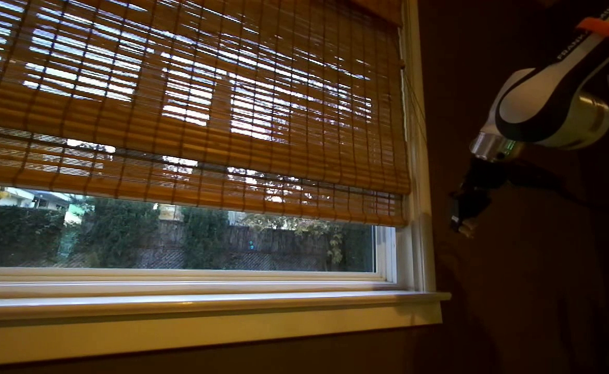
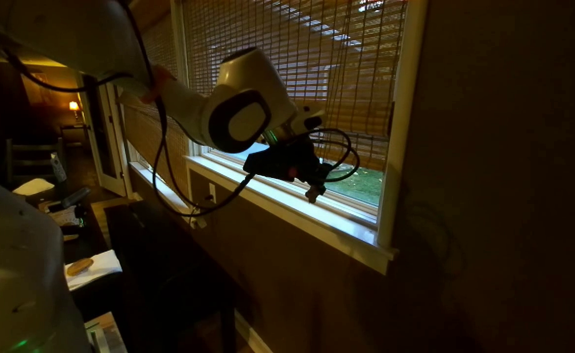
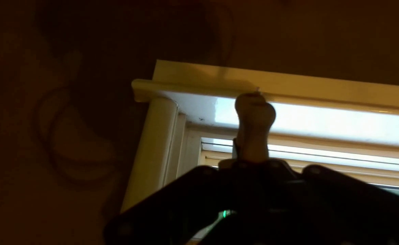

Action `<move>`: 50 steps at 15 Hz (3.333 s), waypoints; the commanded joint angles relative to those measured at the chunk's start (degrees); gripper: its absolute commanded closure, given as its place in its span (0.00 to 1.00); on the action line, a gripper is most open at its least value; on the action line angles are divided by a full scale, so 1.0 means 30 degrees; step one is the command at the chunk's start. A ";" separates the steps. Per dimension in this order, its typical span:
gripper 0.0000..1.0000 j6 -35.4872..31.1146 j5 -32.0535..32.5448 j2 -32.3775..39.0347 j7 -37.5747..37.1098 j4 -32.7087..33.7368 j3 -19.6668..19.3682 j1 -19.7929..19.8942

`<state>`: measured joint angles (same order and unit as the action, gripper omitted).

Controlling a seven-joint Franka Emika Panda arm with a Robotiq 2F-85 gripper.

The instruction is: Open the blinds on the window on the right.

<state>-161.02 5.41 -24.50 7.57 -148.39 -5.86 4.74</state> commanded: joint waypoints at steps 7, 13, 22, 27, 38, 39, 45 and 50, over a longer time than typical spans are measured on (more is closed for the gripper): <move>0.99 0.0237 -0.0575 0.2063 0.0167 0.0063 -0.0469 -0.0211; 0.99 -0.0631 -0.0979 0.3979 0.0719 -0.0634 -0.1082 -0.0386; 0.99 -0.0843 -0.2953 0.6154 0.2250 -0.0705 -0.1767 -0.0873; 0.99 -0.0711 -0.5361 0.7027 0.4412 -0.0764 -0.2648 -0.1802; 0.99 -0.0166 -1.1450 0.8243 0.9452 -0.0354 -0.3532 -0.2788; 0.97 -0.0817 -1.0370 0.6381 0.8124 0.0312 -0.3059 -0.2621; 0.98 -0.1089 -1.0168 0.5430 0.8193 0.0310 -0.2772 -0.2691; 0.59 -0.0962 -0.6481 0.3269 0.5596 -0.0037 -0.1264 -0.1847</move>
<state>-164.03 -20.66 -9.62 29.66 -146.50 -12.57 -3.00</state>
